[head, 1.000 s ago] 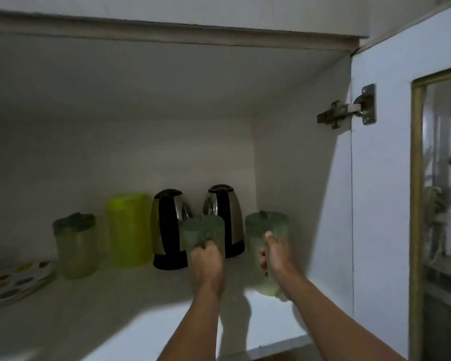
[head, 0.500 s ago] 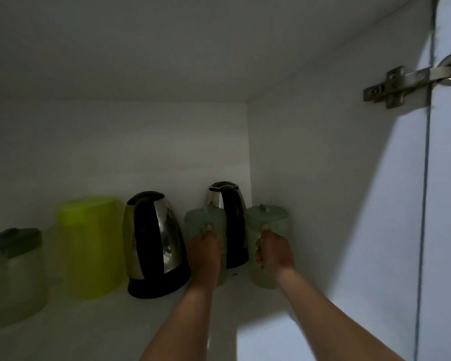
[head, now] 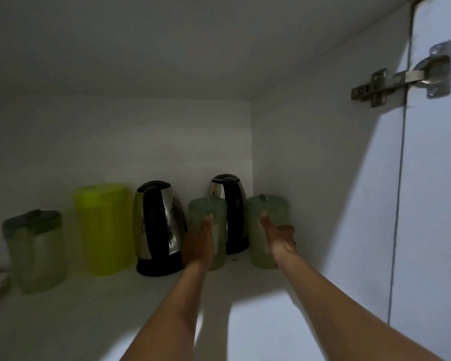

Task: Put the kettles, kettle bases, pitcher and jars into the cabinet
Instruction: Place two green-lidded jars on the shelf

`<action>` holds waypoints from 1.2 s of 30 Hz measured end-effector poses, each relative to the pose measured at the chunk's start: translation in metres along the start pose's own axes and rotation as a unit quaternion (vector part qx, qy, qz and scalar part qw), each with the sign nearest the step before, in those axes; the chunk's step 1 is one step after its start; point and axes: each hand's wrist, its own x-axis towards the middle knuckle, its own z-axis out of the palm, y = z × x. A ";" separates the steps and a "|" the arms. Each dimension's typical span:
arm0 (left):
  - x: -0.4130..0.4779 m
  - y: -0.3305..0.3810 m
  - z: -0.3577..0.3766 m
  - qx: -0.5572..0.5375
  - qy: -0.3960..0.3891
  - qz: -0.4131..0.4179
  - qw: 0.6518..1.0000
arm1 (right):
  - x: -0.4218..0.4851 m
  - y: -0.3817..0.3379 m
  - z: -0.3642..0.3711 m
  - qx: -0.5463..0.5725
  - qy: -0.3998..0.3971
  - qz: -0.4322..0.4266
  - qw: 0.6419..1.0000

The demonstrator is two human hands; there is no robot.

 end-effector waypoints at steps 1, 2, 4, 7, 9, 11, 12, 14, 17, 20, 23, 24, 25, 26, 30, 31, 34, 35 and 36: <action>-0.007 0.002 -0.004 0.033 0.013 -0.017 0.999 | -0.006 0.001 -0.005 -0.017 0.008 0.002 1.000; -0.013 0.005 -0.007 0.061 0.024 -0.033 0.997 | -0.014 0.002 -0.011 -0.030 0.013 0.002 0.999; -0.031 0.009 -0.014 0.112 0.030 -0.043 0.992 | -0.031 0.006 -0.022 -0.047 0.016 -0.010 0.999; -0.065 0.011 -0.025 0.194 0.038 0.029 0.980 | -0.058 0.010 -0.036 -0.077 0.023 -0.043 0.996; -0.101 0.013 -0.036 0.201 0.062 0.079 0.974 | -0.084 0.015 -0.044 -0.129 0.010 -0.075 0.989; -0.135 0.011 -0.049 0.224 0.096 0.128 0.961 | -0.111 0.022 -0.051 -0.170 -0.008 -0.122 0.978; -0.154 0.009 -0.057 0.232 0.108 0.144 0.956 | -0.127 0.026 -0.055 -0.185 -0.026 -0.148 0.971; -0.190 0.001 -0.080 0.253 0.131 0.153 0.946 | -0.164 0.037 -0.058 -0.212 -0.079 -0.200 0.953; -0.241 -0.014 -0.121 0.303 0.189 0.147 0.923 | -0.220 0.050 -0.056 -0.244 -0.136 -0.270 0.922; -0.291 -0.027 -0.174 0.387 0.226 0.115 0.887 | -0.281 0.060 -0.045 -0.253 -0.197 -0.287 0.903; -0.344 -0.034 -0.237 0.425 0.269 0.053 0.863 | -0.349 0.067 -0.028 -0.242 -0.278 -0.311 0.876; -0.366 -0.037 -0.260 0.436 0.281 0.030 0.854 | -0.375 0.070 -0.022 -0.239 -0.306 -0.320 0.864; -0.384 -0.039 -0.279 0.446 0.290 0.011 0.847 | -0.397 0.072 -0.016 -0.233 -0.329 -0.326 0.855; -0.406 -0.044 -0.305 0.456 0.306 -0.010 0.836 | -0.426 0.076 -0.010 -0.227 -0.357 -0.332 0.843; -0.484 -0.056 -0.394 0.480 0.373 -0.091 0.789 | -0.535 0.085 0.013 -0.208 -0.448 -0.355 0.794; -0.505 -0.058 -0.416 0.483 0.390 -0.109 0.776 | -0.566 0.087 0.018 -0.206 -0.467 -0.367 0.777; -0.571 -0.063 -0.480 0.484 0.435 -0.157 0.743 | -0.662 0.095 0.030 -0.200 -0.522 -0.392 0.730; -0.591 -0.065 -0.499 0.484 0.447 -0.170 0.733 | -0.690 0.097 0.031 -0.194 -0.536 -0.397 0.719; -0.615 -0.068 -0.521 0.486 0.461 -0.186 0.719 | -0.724 0.101 0.032 -0.185 -0.554 -0.401 0.706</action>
